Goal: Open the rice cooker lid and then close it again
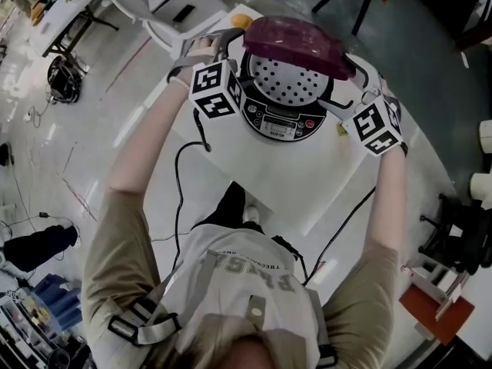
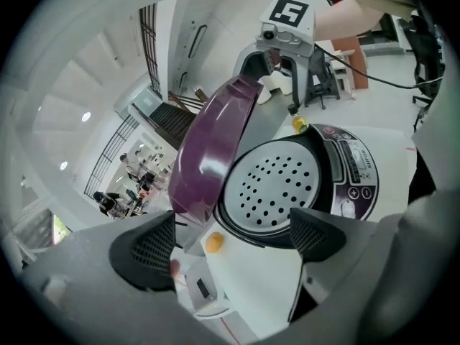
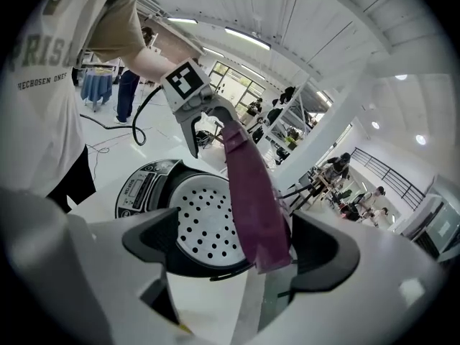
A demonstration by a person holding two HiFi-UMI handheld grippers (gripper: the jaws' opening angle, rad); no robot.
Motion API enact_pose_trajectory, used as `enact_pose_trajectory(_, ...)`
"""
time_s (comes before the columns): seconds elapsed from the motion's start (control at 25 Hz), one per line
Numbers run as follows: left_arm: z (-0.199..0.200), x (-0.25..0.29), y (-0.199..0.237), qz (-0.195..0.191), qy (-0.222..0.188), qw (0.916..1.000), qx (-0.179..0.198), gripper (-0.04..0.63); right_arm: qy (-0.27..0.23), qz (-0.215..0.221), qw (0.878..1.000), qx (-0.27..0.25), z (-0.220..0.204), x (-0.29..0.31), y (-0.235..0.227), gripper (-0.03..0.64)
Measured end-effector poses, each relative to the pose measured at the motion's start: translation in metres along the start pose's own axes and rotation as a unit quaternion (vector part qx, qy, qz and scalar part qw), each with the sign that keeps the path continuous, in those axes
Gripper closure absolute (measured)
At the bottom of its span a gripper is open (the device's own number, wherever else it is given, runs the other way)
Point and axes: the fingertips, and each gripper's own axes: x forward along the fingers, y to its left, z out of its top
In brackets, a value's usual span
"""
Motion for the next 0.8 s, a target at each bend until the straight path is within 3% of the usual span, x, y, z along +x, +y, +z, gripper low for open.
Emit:
enact_pose_trajectory(0.16, 0.002, -0.012, -0.010, -0.009, -0.002, 0.9995, 0.030, 0.086, 0.008, 0.007, 1.000, -0.001, -0.004, 0.000, 0.007, 0.150)
enact_pose_trajectory(0.8, -0.017, -0.015, -0.053, -0.059, 0.020, 0.9955, 0.071, 0.081, 0.021, 0.063, 0.998, 0.005, -0.015, 0.003, 0.048, 0.150)
